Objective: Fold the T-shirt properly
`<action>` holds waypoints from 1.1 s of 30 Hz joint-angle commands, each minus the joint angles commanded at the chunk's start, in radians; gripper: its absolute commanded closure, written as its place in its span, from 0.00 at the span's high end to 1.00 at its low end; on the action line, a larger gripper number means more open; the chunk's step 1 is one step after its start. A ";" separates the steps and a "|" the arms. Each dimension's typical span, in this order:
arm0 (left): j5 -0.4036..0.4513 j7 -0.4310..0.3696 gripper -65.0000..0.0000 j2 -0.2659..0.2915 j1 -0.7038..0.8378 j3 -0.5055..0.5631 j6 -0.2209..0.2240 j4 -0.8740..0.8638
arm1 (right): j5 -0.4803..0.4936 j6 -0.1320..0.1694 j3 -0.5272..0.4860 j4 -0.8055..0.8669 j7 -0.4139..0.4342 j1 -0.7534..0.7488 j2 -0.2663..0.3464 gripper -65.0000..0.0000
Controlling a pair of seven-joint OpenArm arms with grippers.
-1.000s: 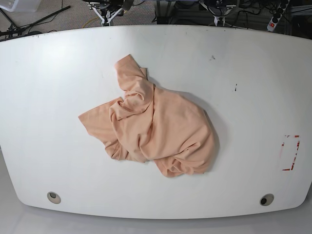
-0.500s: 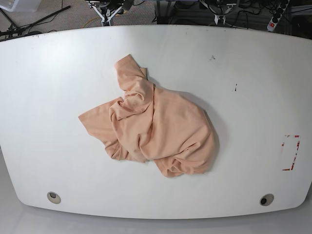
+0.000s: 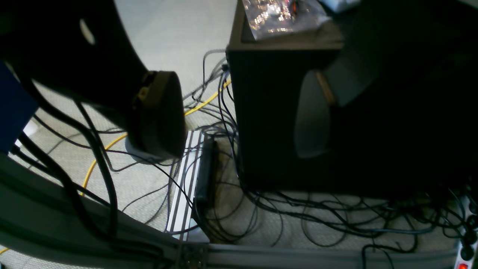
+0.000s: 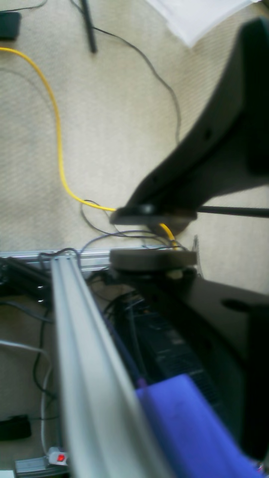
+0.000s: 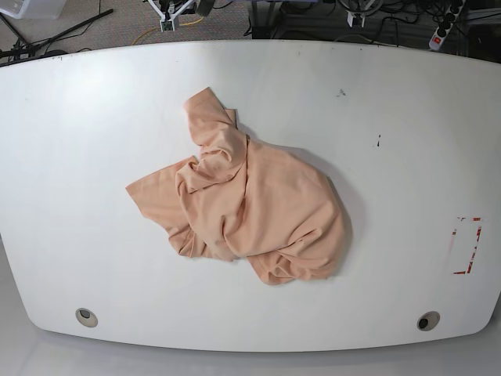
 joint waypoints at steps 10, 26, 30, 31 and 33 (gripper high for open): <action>-0.002 0.000 0.65 0.002 0.167 0.000 0.000 0.232 | 0.005 0.000 0.000 0.219 -0.006 -0.144 -0.017 0.16; -0.002 0.002 0.65 0.002 0.486 -0.002 0.000 0.641 | 0.008 0.005 0.000 0.414 -0.006 -0.347 -0.025 0.16; -0.002 0.002 0.65 0.002 0.542 -0.002 0.000 0.718 | 0.008 0.005 0.000 0.471 -0.006 -0.397 -0.031 0.16; -0.002 0.002 0.65 0.002 0.560 -0.003 0.000 0.741 | 0.008 0.005 0.000 0.491 -0.006 -0.411 -0.038 0.16; -0.002 0.002 0.65 0.002 0.597 -0.003 0.000 0.801 | 0.008 0.005 -0.002 0.552 -0.006 -0.448 -0.044 0.16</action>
